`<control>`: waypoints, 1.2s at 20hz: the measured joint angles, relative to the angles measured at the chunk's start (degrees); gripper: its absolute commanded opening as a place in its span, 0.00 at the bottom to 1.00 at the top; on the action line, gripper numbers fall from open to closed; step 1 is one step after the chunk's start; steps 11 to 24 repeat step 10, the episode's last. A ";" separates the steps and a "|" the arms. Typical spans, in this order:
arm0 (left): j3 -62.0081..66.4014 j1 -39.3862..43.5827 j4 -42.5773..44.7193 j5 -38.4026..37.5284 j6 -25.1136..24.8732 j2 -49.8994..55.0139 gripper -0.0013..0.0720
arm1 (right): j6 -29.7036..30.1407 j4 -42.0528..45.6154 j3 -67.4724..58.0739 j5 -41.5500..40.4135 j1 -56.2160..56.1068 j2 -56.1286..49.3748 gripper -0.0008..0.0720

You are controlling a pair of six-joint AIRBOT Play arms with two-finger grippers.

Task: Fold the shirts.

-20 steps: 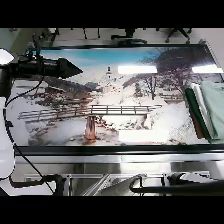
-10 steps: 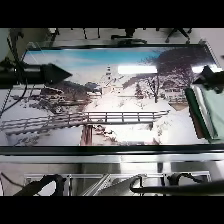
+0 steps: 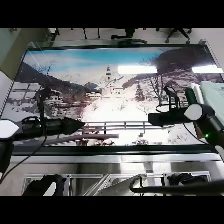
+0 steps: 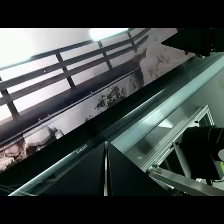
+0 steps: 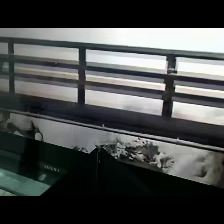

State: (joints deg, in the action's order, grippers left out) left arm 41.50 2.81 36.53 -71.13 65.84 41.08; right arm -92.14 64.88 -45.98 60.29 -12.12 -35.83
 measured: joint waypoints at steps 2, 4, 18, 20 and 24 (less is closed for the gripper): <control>-2.51 0.24 -0.02 0.61 -0.20 -2.51 0.04 | 0.00 -0.50 2.56 -1.79 -1.16 2.03 0.04; -3.76 0.37 -0.07 0.92 -0.37 -4.35 0.04 | 0.00 -1.14 3.87 -1.90 -1.68 3.17 0.04; -4.94 0.46 -0.09 1.09 -0.39 -6.51 0.04 | -0.24 -1.90 5.03 -1.09 -2.16 4.22 0.04; -4.94 0.46 -0.09 1.09 -0.39 -6.51 0.04 | -0.24 -1.90 5.03 -1.09 -2.16 4.22 0.04; -4.94 0.46 -0.09 1.09 -0.39 -6.51 0.04 | -0.24 -1.90 5.03 -1.09 -2.16 4.22 0.04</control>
